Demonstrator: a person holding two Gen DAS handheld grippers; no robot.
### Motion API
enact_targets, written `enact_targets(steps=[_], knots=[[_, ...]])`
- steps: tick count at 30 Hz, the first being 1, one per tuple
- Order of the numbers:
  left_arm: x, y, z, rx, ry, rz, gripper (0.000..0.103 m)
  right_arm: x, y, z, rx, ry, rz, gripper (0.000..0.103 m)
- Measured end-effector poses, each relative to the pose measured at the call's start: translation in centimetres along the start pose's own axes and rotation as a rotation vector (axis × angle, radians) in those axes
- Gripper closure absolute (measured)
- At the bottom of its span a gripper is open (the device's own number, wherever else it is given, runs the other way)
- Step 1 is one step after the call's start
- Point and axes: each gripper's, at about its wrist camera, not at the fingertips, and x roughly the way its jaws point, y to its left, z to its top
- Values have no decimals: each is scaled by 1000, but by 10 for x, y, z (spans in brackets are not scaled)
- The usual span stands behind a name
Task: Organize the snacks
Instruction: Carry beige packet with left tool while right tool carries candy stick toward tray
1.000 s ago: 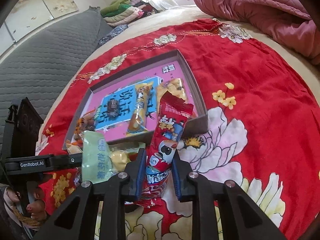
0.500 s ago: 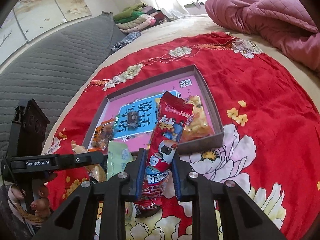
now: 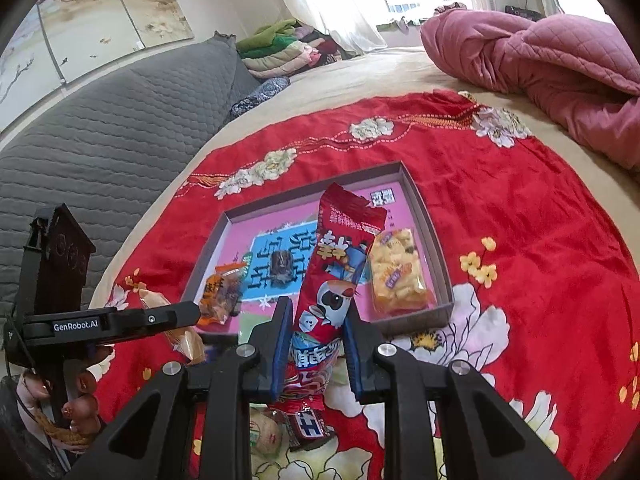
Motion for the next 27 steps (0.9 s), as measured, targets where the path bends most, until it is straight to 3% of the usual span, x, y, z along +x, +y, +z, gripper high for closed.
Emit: enact_targets(steps=[27], knots=[[-12, -11, 16, 33, -80, -41, 79, -3, 20, 28, -23, -67, 20, 79]])
